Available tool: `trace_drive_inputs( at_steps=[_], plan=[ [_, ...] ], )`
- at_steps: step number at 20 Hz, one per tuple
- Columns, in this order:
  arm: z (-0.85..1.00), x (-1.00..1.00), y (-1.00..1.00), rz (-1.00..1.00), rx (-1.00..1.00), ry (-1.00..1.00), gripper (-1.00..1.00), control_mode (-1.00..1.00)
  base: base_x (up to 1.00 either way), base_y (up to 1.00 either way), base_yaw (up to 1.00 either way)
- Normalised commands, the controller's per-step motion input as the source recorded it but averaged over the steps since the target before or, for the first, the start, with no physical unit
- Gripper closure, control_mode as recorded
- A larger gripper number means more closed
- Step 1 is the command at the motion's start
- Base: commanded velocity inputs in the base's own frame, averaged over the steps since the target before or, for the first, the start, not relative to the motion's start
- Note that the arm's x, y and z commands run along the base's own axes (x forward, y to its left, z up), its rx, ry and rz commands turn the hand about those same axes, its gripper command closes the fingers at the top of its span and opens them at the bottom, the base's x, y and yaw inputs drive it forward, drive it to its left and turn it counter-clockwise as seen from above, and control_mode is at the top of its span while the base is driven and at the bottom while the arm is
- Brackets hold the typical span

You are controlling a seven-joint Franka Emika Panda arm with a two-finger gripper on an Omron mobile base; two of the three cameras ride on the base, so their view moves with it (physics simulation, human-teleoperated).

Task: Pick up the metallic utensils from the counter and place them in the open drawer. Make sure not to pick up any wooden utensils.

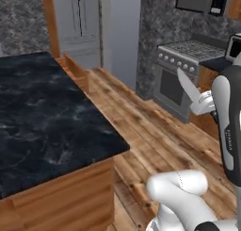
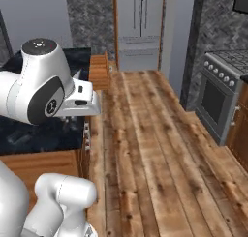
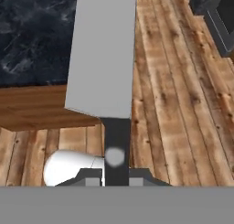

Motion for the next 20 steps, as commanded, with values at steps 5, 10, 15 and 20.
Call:
trace_drive_inputs(
  at_steps=[5,10,15,20],
  plan=[
    [0.00,0.00,0.00,0.00,0.00,0.00,1.00,1.00,0.72,-1.00,0.45],
    [0.00,0.00,0.00,0.00,0.00,0.00,1.00,1.00,0.76,-1.00,0.46],
    [0.00,0.00,0.00,0.00,0.00,0.00,1.00,1.00,0.80,-1.00,0.44],
    [0.00,0.00,0.00,0.00,0.00,0.00,1.00,1.00,0.96,-0.90,0.21]
  ],
)
